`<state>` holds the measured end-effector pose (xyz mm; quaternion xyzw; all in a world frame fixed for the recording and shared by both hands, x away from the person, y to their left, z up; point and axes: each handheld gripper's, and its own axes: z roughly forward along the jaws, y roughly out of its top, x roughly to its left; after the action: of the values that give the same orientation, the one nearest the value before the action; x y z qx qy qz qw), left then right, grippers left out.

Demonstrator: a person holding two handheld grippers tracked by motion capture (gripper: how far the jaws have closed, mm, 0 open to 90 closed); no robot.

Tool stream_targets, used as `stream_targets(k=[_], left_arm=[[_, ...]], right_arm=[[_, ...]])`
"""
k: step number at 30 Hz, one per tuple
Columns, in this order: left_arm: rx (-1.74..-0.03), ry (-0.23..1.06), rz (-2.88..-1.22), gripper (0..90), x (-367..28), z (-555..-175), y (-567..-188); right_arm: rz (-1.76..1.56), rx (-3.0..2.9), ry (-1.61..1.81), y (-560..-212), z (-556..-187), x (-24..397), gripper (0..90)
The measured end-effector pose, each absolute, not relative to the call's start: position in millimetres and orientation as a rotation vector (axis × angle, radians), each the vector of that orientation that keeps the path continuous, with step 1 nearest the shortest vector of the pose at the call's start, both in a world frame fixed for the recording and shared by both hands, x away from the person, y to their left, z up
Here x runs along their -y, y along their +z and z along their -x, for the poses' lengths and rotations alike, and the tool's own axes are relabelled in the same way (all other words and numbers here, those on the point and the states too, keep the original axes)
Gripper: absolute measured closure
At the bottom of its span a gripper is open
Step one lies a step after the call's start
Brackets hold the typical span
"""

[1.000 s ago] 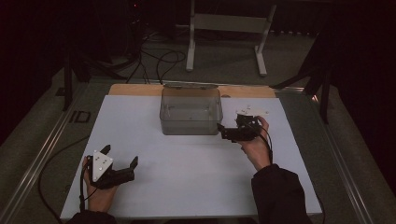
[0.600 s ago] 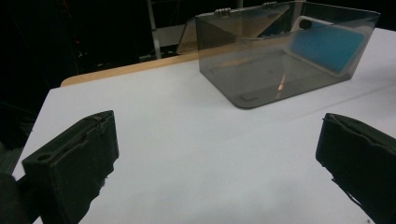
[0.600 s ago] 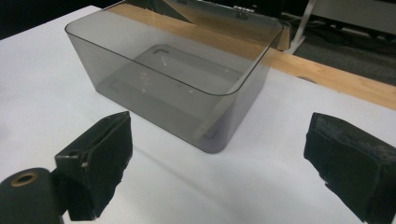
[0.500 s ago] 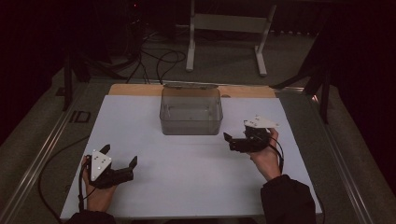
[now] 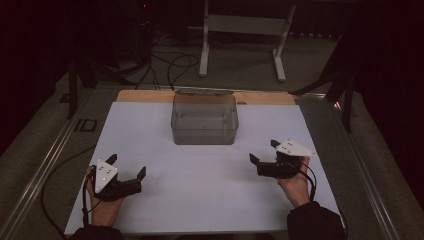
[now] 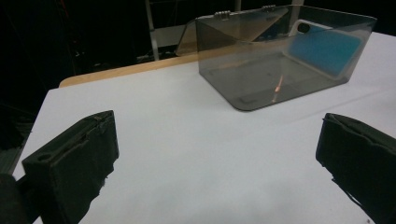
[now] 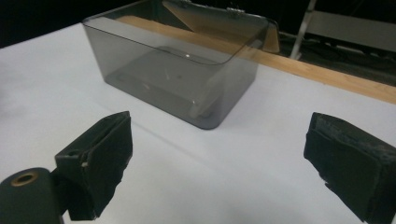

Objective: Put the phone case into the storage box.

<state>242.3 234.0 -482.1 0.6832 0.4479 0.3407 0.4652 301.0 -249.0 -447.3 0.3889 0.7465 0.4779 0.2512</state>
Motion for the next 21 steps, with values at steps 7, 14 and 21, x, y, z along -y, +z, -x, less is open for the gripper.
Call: stream_targets(k=[7, 14, 21], left_arm=[[-1.088, 0.828, -1.674, 0.2, -234.7, -241.7, -481.8], [-1.073, 0.825, -1.665, 0.2, -235.4, -240.3, -482.1], [-1.057, 0.823, -1.670, 0.2, -234.8, -239.4, -482.6]], right_arm=[[-1.065, -2.013, 1.316, -461.5, -289.7, 258.6, 8.0], [-1.044, -1.959, 1.373, -469.4, -278.7, 266.8, 8.0], [-1.022, -1.936, 1.386, -474.8, -268.1, 275.6, 8.0]])
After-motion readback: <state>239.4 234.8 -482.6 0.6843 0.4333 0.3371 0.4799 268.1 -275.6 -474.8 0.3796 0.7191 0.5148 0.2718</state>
